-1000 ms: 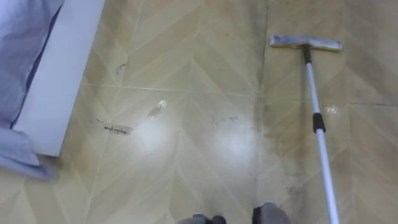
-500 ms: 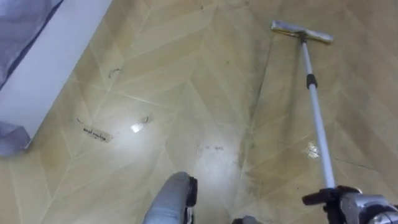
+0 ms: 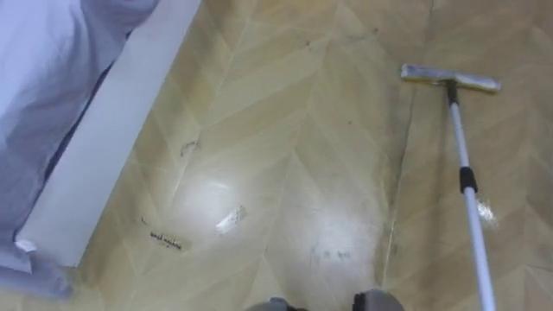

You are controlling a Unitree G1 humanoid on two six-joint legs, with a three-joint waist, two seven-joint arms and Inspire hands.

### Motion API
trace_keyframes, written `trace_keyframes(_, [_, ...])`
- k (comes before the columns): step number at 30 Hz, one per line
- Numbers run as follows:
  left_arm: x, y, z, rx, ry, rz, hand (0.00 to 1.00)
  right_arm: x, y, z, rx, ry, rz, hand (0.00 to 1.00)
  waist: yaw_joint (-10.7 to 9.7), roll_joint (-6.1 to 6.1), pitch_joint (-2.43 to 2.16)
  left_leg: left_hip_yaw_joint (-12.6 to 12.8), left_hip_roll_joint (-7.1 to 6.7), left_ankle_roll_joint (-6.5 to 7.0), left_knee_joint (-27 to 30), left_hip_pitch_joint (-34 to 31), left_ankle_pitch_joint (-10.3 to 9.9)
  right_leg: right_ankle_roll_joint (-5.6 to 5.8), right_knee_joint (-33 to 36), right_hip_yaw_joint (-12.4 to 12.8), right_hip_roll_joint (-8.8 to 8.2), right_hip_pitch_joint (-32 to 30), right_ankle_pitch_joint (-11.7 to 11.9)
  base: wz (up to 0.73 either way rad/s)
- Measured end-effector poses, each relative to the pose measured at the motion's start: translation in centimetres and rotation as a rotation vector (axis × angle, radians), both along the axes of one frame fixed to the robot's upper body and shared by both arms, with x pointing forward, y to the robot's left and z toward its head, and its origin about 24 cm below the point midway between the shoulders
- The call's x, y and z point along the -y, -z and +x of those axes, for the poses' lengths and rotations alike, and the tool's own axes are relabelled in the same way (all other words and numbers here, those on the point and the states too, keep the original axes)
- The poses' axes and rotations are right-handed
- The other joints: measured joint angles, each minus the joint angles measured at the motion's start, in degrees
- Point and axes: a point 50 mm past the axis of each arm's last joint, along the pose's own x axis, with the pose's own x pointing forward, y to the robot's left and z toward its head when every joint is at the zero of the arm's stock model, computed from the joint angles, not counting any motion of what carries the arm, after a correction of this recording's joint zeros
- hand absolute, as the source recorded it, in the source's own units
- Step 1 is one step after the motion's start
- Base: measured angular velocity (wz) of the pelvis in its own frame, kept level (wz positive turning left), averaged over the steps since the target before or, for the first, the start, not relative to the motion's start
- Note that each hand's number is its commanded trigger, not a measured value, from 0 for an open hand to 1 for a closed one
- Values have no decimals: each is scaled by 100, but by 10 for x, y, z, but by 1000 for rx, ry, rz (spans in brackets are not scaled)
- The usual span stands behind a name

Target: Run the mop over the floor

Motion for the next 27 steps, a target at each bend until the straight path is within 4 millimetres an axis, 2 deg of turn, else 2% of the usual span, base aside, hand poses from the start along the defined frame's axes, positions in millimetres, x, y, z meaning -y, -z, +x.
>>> trace_keyframes(1, [4, 1, -4, -11, 4, -6, 0, -5, 2, -1, 2, 5, 14, 100, -9, -22, -4, 0, 28, -44, -60, 139, -84, -96, -711, -29, 41, -39, 94, -9])
trace_keyframes(2, [5, 1, -6, -16, 5, -9, 0, -7, 3, -1, 6, 10, 19, 100, -10, -21, -4, 0, 56, -69, -71, 207, -133, -159, -1054, -61, 62, -41, 166, -9])
trace_keyframes(3, [8, 2, -12, -32, -3, -15, 0, -9, 3, 1, 11, 14, 26, 100, -7, -60, 16, -22, 98, -138, -94, 366, -254, -218, -1342, -179, 62, -37, 436, -6])
trace_keyframes(4, [9, 3, -17, -53, -12, -19, 0, -8, 3, 6, 19, 10, 30, 100, 12, -81, 14, -67, 161, -224, -91, 534, -377, -302, -1342, -340, 76, 103, 508, -14])
trace_keyframes(5, [8, 3, -21, -69, -28, -14, 0, -7, 2, 15, 31, 12, 30, 100, 70, -113, 5, -85, 220, -346, -21, 668, -470, -357, -1249, -460, 71, 245, 467, -15])
trace_keyframes(6, [6, 3, -21, -74, -37, -11, 0, -6, 1, 21, 40, 7, 27, 100, 93, -149, 19, -83, 268, -390, 171, 666, -492, -376, -1168, -492, 65, 271, 381, -19])
trace_keyframes(7, [3, 2, -21, -76, -39, -4, 0, -2, -2, 41, 77, -3, 23, 100, 111, -220, 54, -46, 314, -533, 873, 434, -407, -446, -920, -503, 105, 276, 198, -12])
trace_keyframes(8, [2, 2, -21, -74, -40, 0, 0, 1, -5, 52, 99, -8, 18, 100, 122, -260, 67, -44, 390, -697, 1318, 229, -270, -527, -768, -512, 111, 259, 96, -18])
trace_keyframes(9, [1, 2, -20, -70, -44, 7, 0, 7, -12, 76, 146, -21, 8, 100, 179, -350, 74, -55, 500, -859, 2233, -166, 157, -626, -470, -481, 154, 227, -118, -23])
trace_keyframes(10, [1, 2, -19, -60, -63, 5, 0, 14, -22, 103, 207, -42, -6, 100, 237, -422, 84, -63, 591, -903, 2983, -521, 751, -663, -236, -449, 212, 222, -300, -35])
trace_keyframes(11, [0, 1, -18, -48, -69, 3, 0, 19, -33, 131, 280, -63, -15, 100, 338, -516, 102, -43, 656, -976, 3468, -799, 1245, -690, -84, -374, 301, 223, -462, -33])
trace_keyframes(12, [0, 0, -17, -38, -70, 2, 0, 22, -40, 145, 316, -73, -20, 100, 374, -548, 106, -52, 689, -1007, 3610, -939, 1275, -704, -43, -353, 359, 224, -521, -28])
trace_keyframes(13, [-2, -1, -11, -11, -70, 1, 0, 27, -51, 165, 371, -99, -32, 100, 475, -604, 140, -64, 722, -945, 3710, -1275, 1205, -730, 40, -330, 419, 229, -621, -18])
trace_keyframes(14, [-2, -2, -9, 1, -67, 1, 0, 28, -56, 173, 395, -112, -38, 100, 514, -613, 145, -76, 753, -929, 3640, -1433, 1137, -742, 57, -330, 426, 247, -656, -17])
trace_keyframes(15, [-4, -4, -6, 16, -64, 4, 0, 29, -64, 188, 445, -126, -43, 100, 632, -703, 195, -52, 769, -898, 3175, -1691, 900, -746, 40, -305, 452, 324, -715, -14])
trace_keyframes(16, [-5, -4, -6, 19, -63, 6, 0, 28, -68, 196, 465, -134, -36, 100, 700, -751, 213, -72, 766, -893, 2305, -1783, 753, -720, -66, -294, 474, 445, -764, -9])
trace_keyframes(17, [-5, -4, -7, 17, -63, 4, 0, 27, -68, 196, 470, -130, -29, 100, 718, -760, 202, -74, 765, -902, 1830, -1802, 743, -696, -138, -298, 476, 521, -808, 4])
trace_keyframes(18, [-5, -4, -8, 11, -62, -12, 0, 27, -66, 193, 466, -114, -19, 100, 717, -734, 192, -75, 773, -917, 894, -1795, 800, -622, -253, -309, 475, 705, -890, 16])
trace_keyframes(19, [-5, -4, -9, 5, -61, -28, 0, 26, -59, 183, 449, -90, -3, 100, 689, -715, 191, -26, 749, -650, 680, -1788, 1008, -513, -332, -311, 418, 910, -1004, 25])
trace_keyframes(20, [-5, -3, -9, 3, -61, -35, 0, 26, -55, 175, 433, -74, 2, 100, 658, -683, 158, -2, 717, -578, 679, -1708, 964, -458, -377, -325, 374, 1015, -1050, 41])
trace_keyframes(21, [-4, -3, -5, 9, -54, -54, 0, 29, -48, 156, 400, -33, 8, 100, 637, -599, 142, 43, 636, -362, 679, -1546, 842, -374, -417, -279, 320, 1204, -1103, 36])
trace_keyframes(22, [-3, -4, -1, 21, -48, -61, 0, 31, -40, 135, 357, -5, 10, 100, 654, -551, 139, 120, 535, -236, 674, -1353, 697, -329, -300, -274, 189, 1284, -1098, 26])
trace_keyframes(23, [-3, -4, 0, 26, -42, -65, 0, 32, -36, 125, 334, 8, 9, 100, 646, -520, 125, 155, 474, -190, 667, -1261, 631, -267, -196, -230, 137, 1304, -1068, 10])
trace_keyframes(24, [-2, -4, 1, 29, -17, -64, 0, 36, -31, 102, 278, 18, -5, 100, 598, -428, 75, 206, 354, -103, 661, -1126, 499, -78, 75, -101, 50, 1286, -968, 12])
trace_keyframes(25, [-1, -4, 3, 29, 11, -58, 0, 39, -26, 79, 209, 19, -31, 100, 522, -336, 38, 245, 233, -14, 651, -997, 384, 92, 408, -83, -65, 1223, -820, 16])
trace_keyframes(26, [-1, -4, 4, 32, 25, -51, 0, 39, -22, 57, 153, 28, -44, 100, 435, -260, 12, 246, 124, 40, 630, -887, 289, 136, 745, 35, -124, 1112, -642, 14])
trace_keyframes(27, [-1, -4, 4, 32, 29, -50, 0, 38, -20, 45, 125, 35, -49, 100, 396, -221, -14, 230, 75, 60, 610, -853, 257, 152, 890, 103, -130, 1043, -574, 0])
